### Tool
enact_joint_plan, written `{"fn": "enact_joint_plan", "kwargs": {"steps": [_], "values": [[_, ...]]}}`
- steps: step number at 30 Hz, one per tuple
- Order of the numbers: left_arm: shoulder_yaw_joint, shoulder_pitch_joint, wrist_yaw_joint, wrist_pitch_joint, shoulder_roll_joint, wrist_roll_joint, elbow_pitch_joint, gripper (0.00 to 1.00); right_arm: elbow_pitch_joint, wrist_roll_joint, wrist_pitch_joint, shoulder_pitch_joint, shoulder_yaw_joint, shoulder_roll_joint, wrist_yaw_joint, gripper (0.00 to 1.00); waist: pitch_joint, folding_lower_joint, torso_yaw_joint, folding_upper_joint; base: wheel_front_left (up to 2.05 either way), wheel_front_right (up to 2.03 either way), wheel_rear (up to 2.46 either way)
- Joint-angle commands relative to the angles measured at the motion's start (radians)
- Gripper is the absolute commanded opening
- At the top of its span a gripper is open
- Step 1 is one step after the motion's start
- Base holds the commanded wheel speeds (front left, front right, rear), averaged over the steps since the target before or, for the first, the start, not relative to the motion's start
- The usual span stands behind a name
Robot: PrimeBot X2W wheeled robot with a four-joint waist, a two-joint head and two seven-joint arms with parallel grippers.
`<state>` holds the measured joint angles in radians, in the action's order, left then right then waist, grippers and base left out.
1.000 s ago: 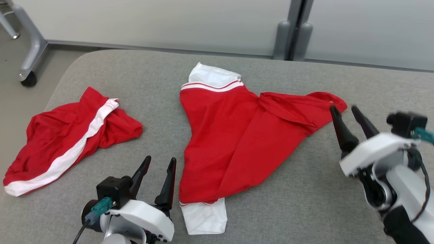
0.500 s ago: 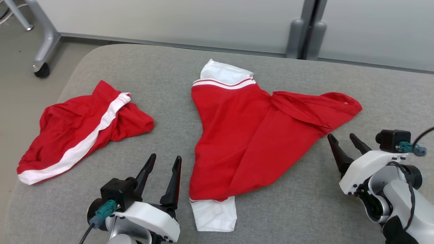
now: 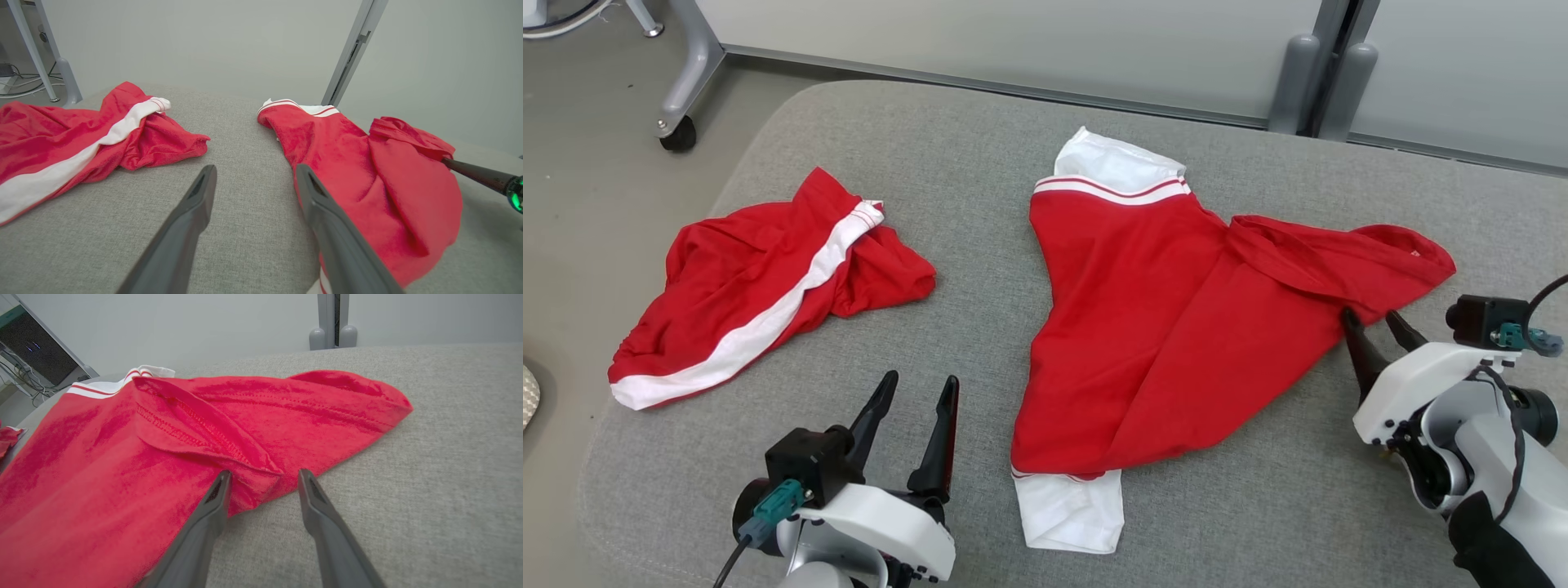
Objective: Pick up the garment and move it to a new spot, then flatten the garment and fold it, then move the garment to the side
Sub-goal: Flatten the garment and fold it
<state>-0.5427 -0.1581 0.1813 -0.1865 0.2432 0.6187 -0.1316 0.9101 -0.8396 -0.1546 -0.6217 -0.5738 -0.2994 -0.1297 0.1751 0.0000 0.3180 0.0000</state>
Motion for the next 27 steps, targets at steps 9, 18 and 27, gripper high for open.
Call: {"fn": "enact_joint_plan", "kwargs": {"steps": [9, 18, 27], "values": [[0.002, -0.018, 0.006, 0.006, 0.016, 0.006, -0.004, 1.0, -0.012, -0.031, -0.058, -0.023, -0.035, 0.01, -0.002, 0.0, -0.004, 0.0, -0.023, 0.0, 0.0, 0.0, 0.0], [0.013, 0.024, 0.025, 0.009, 0.037, 0.019, 0.003, 1.0, -0.184, -0.102, -0.093, 0.078, -0.029, -0.027, -0.002, 0.0, -0.085, 0.0, -0.166, 0.0, 0.0, 0.0, 0.0], [0.023, 0.047, 0.045, 0.016, 0.056, 0.025, 0.029, 1.0, -0.357, -0.171, 0.025, 0.295, 0.057, -0.122, -0.002, 0.0, -0.09, 0.0, -0.297, 0.0, 0.0, 0.0, 0.0]]}}
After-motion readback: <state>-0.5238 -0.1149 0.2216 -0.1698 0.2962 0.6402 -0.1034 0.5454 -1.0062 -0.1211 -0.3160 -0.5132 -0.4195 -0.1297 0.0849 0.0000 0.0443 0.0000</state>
